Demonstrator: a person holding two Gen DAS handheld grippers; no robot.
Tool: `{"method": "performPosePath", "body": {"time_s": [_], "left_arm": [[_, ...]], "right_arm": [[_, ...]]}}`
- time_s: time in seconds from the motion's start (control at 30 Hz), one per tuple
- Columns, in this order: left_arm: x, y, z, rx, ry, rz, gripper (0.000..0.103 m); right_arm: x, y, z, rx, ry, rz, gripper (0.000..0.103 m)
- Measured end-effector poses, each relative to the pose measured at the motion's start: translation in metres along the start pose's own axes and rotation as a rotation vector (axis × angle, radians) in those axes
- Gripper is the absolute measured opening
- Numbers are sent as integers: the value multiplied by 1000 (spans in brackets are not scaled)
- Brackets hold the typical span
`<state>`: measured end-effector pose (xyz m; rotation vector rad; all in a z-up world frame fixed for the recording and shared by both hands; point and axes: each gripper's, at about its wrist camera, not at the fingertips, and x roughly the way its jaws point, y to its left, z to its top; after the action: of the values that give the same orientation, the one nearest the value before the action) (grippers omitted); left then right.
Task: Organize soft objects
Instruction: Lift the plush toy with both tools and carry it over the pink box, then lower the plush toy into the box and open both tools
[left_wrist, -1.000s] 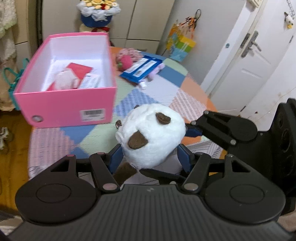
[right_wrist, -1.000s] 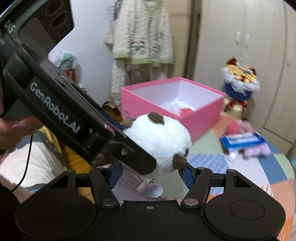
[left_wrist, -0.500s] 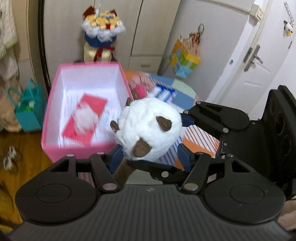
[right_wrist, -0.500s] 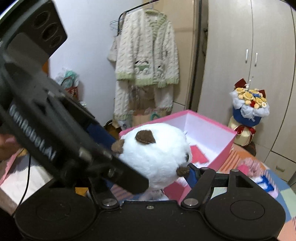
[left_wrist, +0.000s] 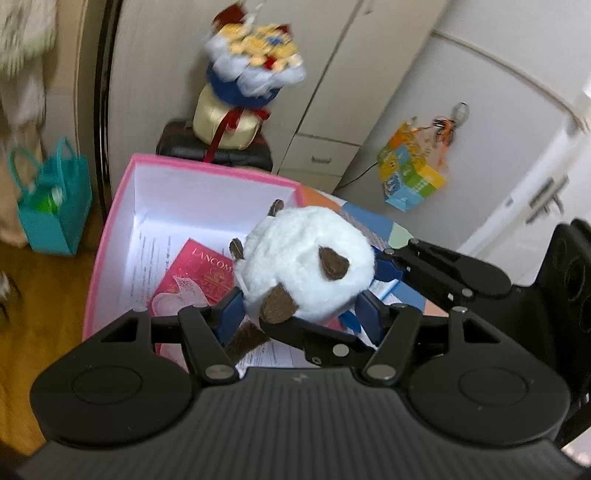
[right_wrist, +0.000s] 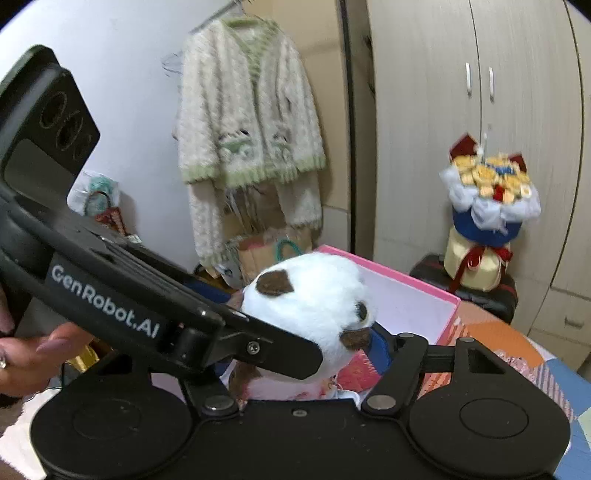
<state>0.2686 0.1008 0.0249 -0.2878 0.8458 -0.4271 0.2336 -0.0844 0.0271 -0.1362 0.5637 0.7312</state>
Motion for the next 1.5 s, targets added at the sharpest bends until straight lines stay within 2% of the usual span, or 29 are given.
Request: {"method": "performPosePath", "body": {"time_s": [0.37, 0.53, 0.67, 0.8, 0.97, 1.07, 1.17, 1.3, 1.5], "left_arm": [[69, 49, 15, -157, 63, -21, 63], [86, 59, 15, -185, 98, -32, 63], [82, 60, 12, -149, 103, -1, 63], [67, 60, 8, -132, 63, -12, 63], [34, 50, -2, -27, -39, 50, 63], [16, 44, -11, 22, -61, 53, 63], [-1, 31, -24, 102, -85, 90, 63], [-22, 13, -40, 172, -95, 102, 63], [-51, -8, -61, 227, -79, 101, 63]], "right_arm": [[77, -43, 1, 76, 164, 2, 72], [92, -36, -3, -13, 206, -60, 72], [100, -31, -8, -59, 222, -126, 73], [89, -21, -17, -86, 186, -131, 73], [59, -12, -21, -86, 122, -125, 74], [36, -4, -27, -95, 96, -109, 74], [19, 1, -32, -82, 82, -90, 74], [-1, 8, -37, -61, 90, -75, 74], [-31, 20, -40, -67, 93, -73, 74]]}}
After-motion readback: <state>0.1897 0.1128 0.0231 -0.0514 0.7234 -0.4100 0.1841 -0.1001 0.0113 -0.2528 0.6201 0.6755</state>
